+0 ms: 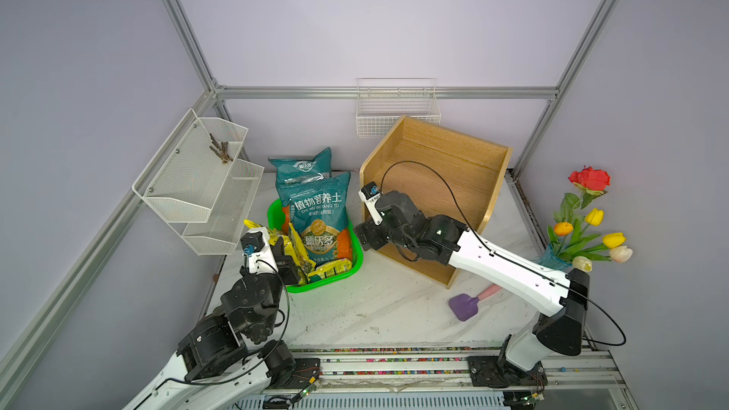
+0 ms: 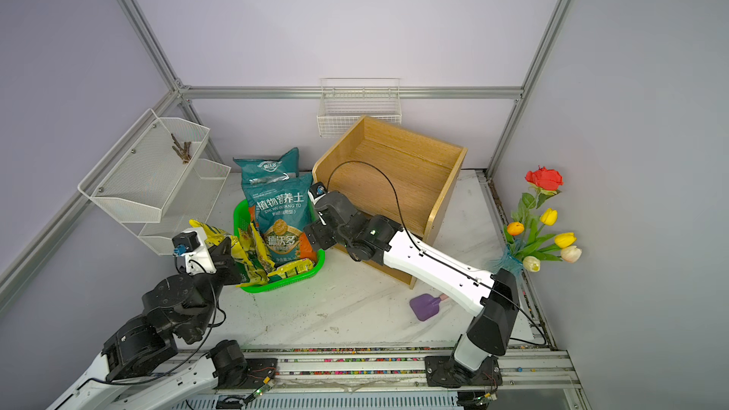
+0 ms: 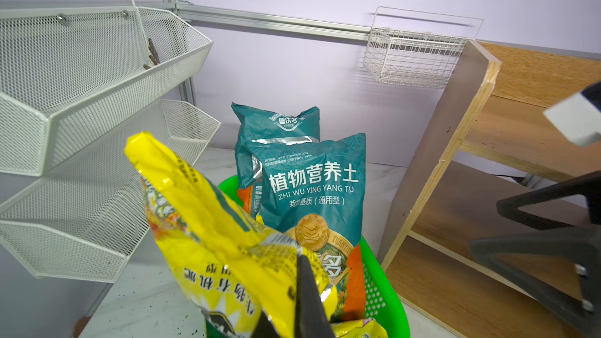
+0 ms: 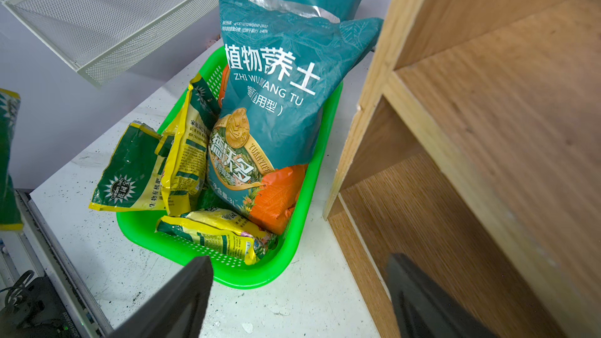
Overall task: Take down the fertilizer bag from the shelf
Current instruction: Place the fertilizer bag in the storage box.
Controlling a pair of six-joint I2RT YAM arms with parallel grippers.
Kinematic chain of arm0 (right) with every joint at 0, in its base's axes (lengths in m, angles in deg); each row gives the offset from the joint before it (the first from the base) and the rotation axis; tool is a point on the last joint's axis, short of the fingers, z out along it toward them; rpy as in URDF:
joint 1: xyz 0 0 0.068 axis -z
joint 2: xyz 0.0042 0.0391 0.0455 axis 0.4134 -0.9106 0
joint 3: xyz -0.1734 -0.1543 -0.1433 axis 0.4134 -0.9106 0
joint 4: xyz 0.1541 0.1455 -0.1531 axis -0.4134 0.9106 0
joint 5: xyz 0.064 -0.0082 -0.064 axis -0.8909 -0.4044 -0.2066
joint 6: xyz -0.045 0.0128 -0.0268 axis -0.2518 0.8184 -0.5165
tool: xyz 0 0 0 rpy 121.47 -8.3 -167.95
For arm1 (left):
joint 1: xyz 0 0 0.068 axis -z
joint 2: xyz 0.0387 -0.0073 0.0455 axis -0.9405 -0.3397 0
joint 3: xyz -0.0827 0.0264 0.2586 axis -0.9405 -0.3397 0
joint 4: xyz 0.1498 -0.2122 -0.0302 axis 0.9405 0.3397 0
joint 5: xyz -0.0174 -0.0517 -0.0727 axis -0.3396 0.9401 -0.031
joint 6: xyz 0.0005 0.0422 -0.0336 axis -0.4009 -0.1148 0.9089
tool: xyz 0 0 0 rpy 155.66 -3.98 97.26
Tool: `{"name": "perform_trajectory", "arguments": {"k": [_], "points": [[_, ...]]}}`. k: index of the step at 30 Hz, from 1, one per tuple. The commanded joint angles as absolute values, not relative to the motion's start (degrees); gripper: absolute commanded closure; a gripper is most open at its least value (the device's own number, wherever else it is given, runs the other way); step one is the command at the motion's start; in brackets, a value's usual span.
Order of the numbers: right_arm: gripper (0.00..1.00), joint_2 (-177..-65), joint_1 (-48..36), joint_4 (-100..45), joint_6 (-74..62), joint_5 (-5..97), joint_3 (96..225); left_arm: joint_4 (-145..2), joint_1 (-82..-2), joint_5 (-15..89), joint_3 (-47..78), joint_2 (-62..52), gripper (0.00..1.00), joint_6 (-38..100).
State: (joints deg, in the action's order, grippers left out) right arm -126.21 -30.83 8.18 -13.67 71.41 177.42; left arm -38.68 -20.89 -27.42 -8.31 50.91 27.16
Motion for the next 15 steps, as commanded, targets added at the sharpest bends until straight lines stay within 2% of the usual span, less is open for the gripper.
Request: {"name": "perform_trajectory", "arguments": {"k": [1, 5, 11, 15], "points": [[0.10, -124.73, -30.87, 6.97, -13.26, 71.43, 177.17, -38.51, -24.41, -21.10, 0.23, 44.98, 1.00, 24.36], [0.10, -124.32, -30.82, 6.88, -12.69, 71.32, 176.92, -37.05, -30.94, -8.05, 4.12, 38.12, 1.00, 25.79], [0.10, -122.69, -30.86, 6.56, -12.57, 71.81, 175.62, -38.16, -46.60, 12.66, 4.95, 31.32, 1.00, 31.04], [0.10, -122.11, -30.87, 6.37, -13.20, 72.50, 174.81, -38.74, -52.29, 16.92, 5.65, 28.48, 1.00, 29.42]]}}
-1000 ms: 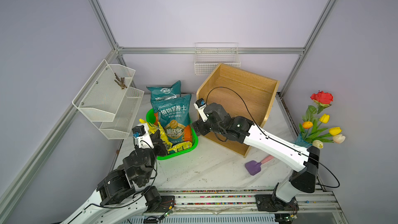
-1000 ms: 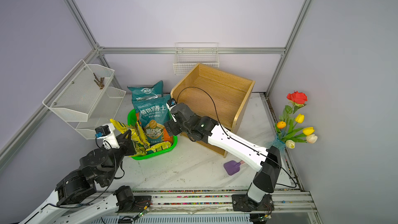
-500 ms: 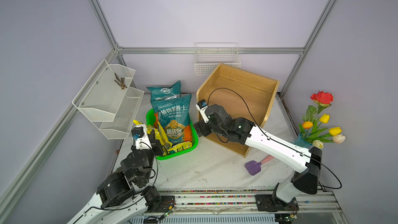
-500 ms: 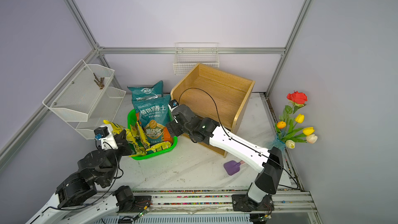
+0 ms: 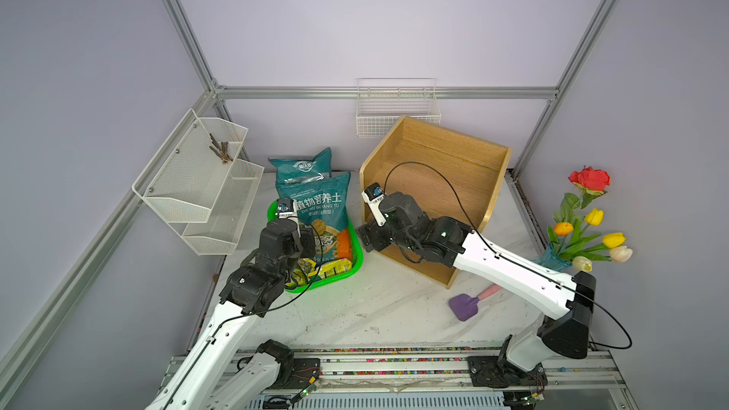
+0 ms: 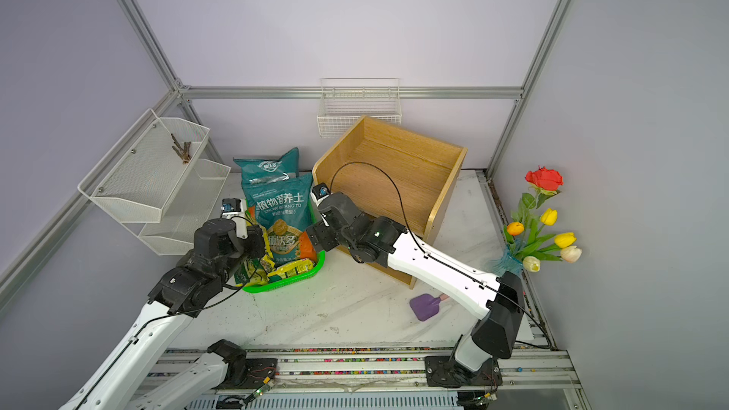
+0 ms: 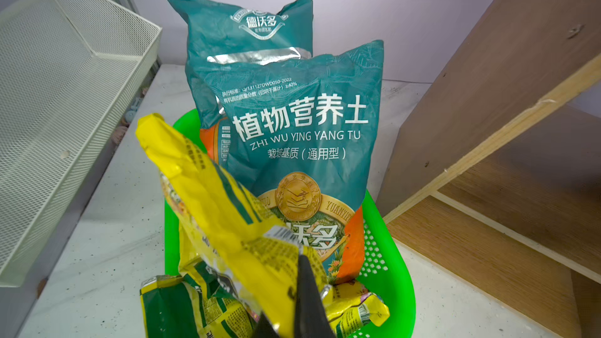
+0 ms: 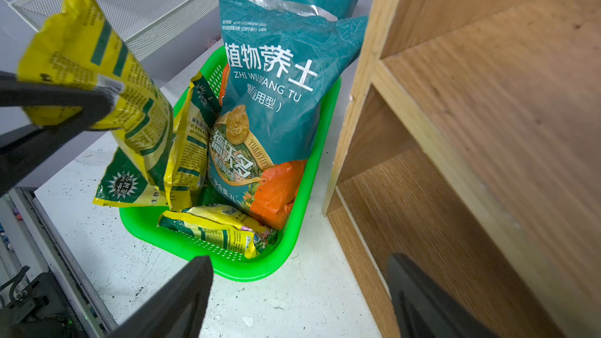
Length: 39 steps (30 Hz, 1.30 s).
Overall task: Take down the fertilizer bag from the shelf
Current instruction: Place the fertilizer bag in the storage box.
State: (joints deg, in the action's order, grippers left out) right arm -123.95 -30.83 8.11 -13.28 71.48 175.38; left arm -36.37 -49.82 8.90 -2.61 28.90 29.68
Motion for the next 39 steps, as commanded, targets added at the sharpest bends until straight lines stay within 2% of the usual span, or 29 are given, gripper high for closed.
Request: {"name": "perform_trajectory", "arguments": {"k": [1, 12, 18, 28, 36, 39], "points": [[0.10, -122.10, -30.87, 6.31, -13.36, 72.62, 174.63, -38.67, -53.91, 18.30, 6.28, 27.64, 1.00, 28.59], [0.10, -122.88, -30.83, 6.27, -14.65, 74.12, 173.18, -34.32, -72.08, 33.99, 12.38, 20.04, 1.00, 20.12], [0.09, -124.36, -30.86, 6.60, -15.40, 74.24, 174.16, -35.41, -75.75, 42.97, 10.04, 14.48, 1.00, 17.75], [0.09, -125.43, -30.86, 7.49, -16.46, 75.62, 174.66, -34.95, -76.20, 33.60, 6.54, 4.80, 1.00, 11.66], [0.08, -124.21, -30.84, 7.08, -16.90, 77.30, 173.07, -33.70, -76.29, 32.95, -1.77, -2.06, 1.00, 17.09], [0.09, -124.12, -30.84, 7.04, -16.75, 77.34, 173.02, -31.40, -76.47, 31.79, -1.02, -8.88, 1.00, 19.93]]}}
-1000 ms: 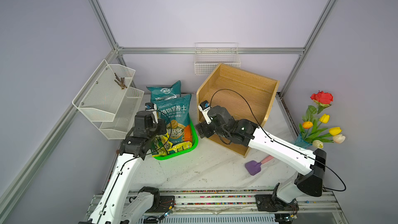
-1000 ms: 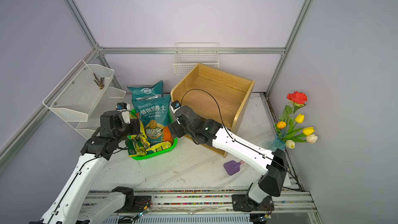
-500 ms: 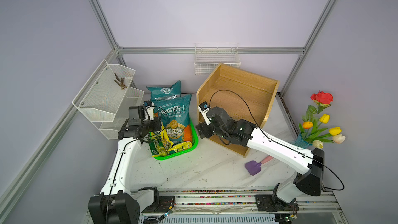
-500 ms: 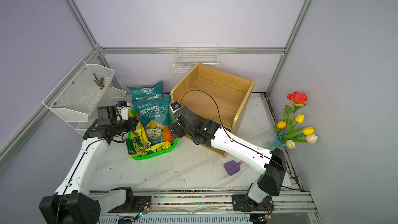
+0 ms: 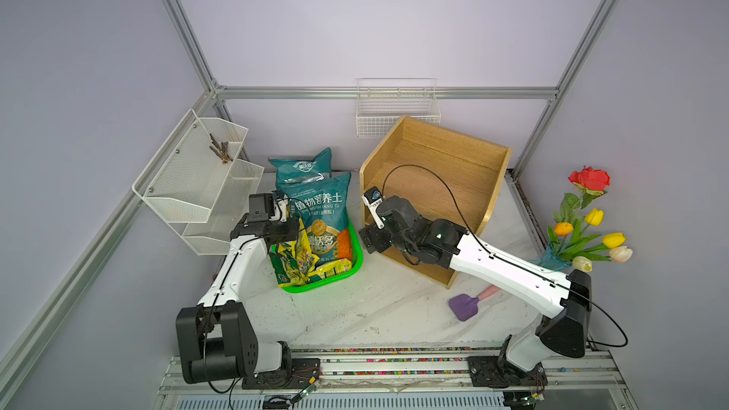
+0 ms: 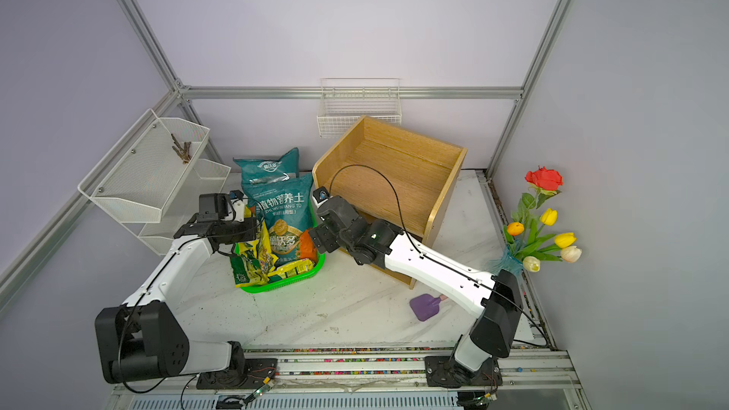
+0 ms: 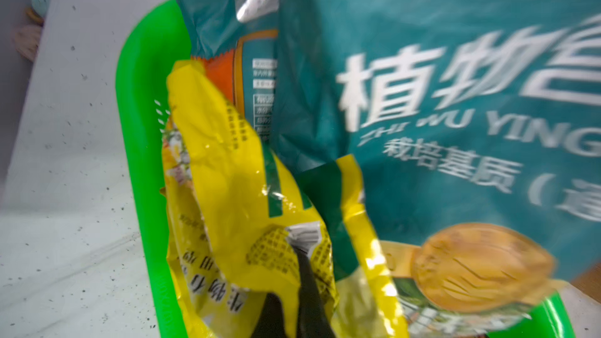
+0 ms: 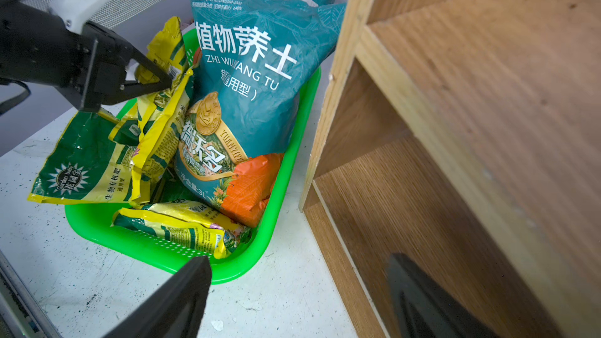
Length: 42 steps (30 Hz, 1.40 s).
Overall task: Take down the fertilizer bag from the shelf
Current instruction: Place the fertilizer bag in the storage box, then reset both arms
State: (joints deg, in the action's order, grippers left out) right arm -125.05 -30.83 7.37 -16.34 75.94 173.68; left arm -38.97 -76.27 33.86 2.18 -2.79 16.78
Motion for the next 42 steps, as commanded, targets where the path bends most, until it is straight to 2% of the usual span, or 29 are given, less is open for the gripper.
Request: {"name": "perform_trajectory", "arguments": {"k": [1, 8, 9, 11, 14, 19, 23, 30, 34, 39, 42], "points": [[0.09, -124.12, -30.81, 7.01, -16.64, 77.25, 172.89, -30.15, -76.72, 31.13, 0.49, -10.50, 1.00, 20.50], [0.08, -122.05, -30.76, 6.48, -16.28, 78.07, 170.56, -28.63, -77.59, 25.92, 3.91, -17.41, 0.99, 22.19], [0.08, -121.83, -30.81, 6.53, -16.28, 78.43, 170.46, -27.99, -77.61, 24.88, 4.27, -18.39, 0.89, 22.11], [0.08, -121.72, -30.81, 6.60, -16.43, 78.99, 170.28, -25.68, -77.50, 23.81, 5.66, -20.50, 0.37, 21.88], [0.08, -121.61, -30.78, 5.99, -15.65, 82.37, 169.13, -24.46, -77.45, 22.29, 6.59, -19.45, 0.00, 23.06], [0.06, -116.61, -30.66, 2.87, -18.09, 86.12, 163.84, -28.45, -77.04, 22.31, 5.55, -5.35, 0.00, 24.17], [0.06, -112.58, -30.68, 0.70, -18.74, 87.14, 160.43, -28.34, -76.91, 28.13, 8.72, 4.78, 0.00, 24.72], [0.06, -105.45, -30.84, -1.26, -20.42, 82.84, 154.45, -28.71, -75.74, 38.26, 9.68, 14.89, 0.00, 25.77], [0.06, -101.16, -30.89, -0.42, -18.81, 82.59, 149.07, -35.20, -75.41, 38.85, 0.69, 20.96, 0.00, 20.95], [0.06, -90.34, -30.87, -5.49, -14.23, 88.42, 136.54, -53.92, -75.35, 43.73, -16.29, 32.07, 0.00, 17.10], [0.06, -84.77, -30.86, -2.63, -10.98, 92.62, 133.06, -62.34, -75.35, 43.48, -23.02, 35.16, 0.00, 17.20]]}}
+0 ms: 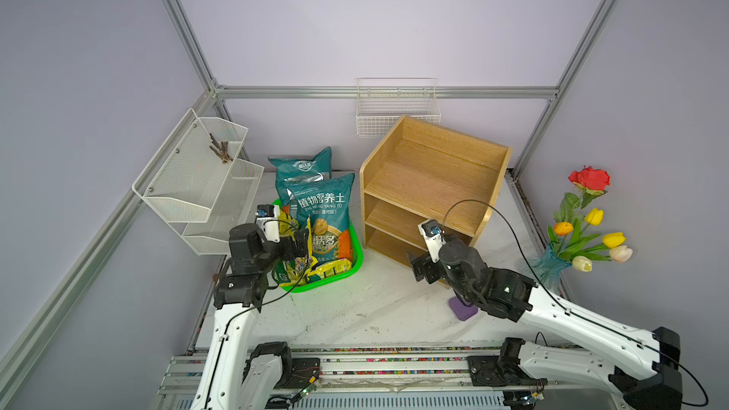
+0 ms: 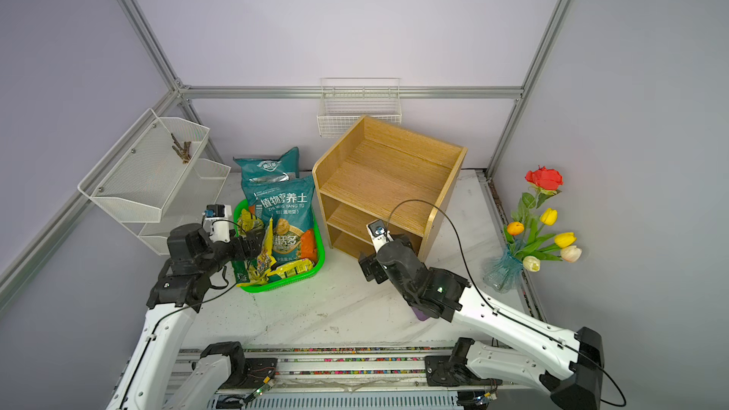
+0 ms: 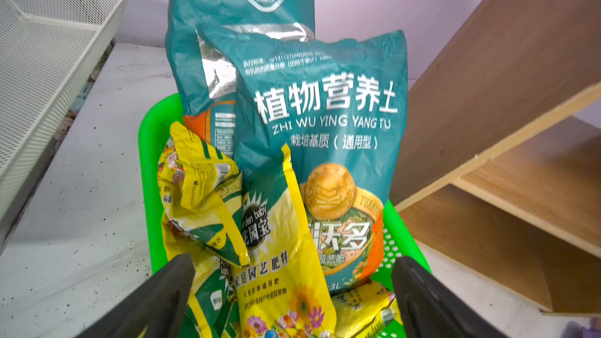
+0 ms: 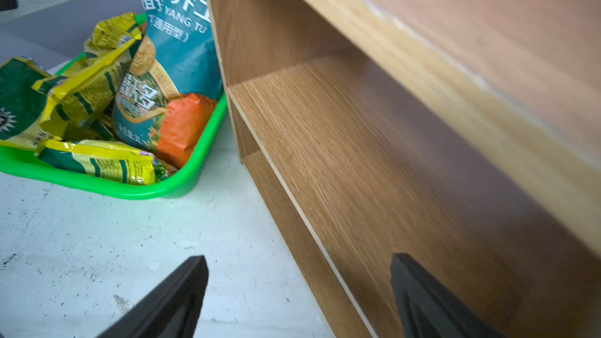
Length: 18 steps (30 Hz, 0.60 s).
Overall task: Take down the fertilizer bag from the shelf
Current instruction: Reset both arms
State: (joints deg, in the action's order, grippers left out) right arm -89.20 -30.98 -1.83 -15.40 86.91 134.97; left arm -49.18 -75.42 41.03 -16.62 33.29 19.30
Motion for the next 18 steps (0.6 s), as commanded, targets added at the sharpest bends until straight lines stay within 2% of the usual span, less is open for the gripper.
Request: {"name": "perform_trajectory", "arguments": {"k": [1, 11, 18], "points": [[0.06, -83.45, -30.87, -0.90, -9.99, 94.10, 132.65, -63.51, -75.33, 43.63, -24.00, 35.00, 0.00, 16.71], [0.14, -73.14, -30.86, 16.18, 3.95, 101.34, 129.92, -69.05, -75.33, 35.62, -23.62, 22.78, 0.00, 17.05], [0.27, -68.56, -30.86, 23.43, 12.03, 109.15, 131.20, -79.13, -75.33, 30.75, -26.70, 14.77, 0.00, 17.05]]}}
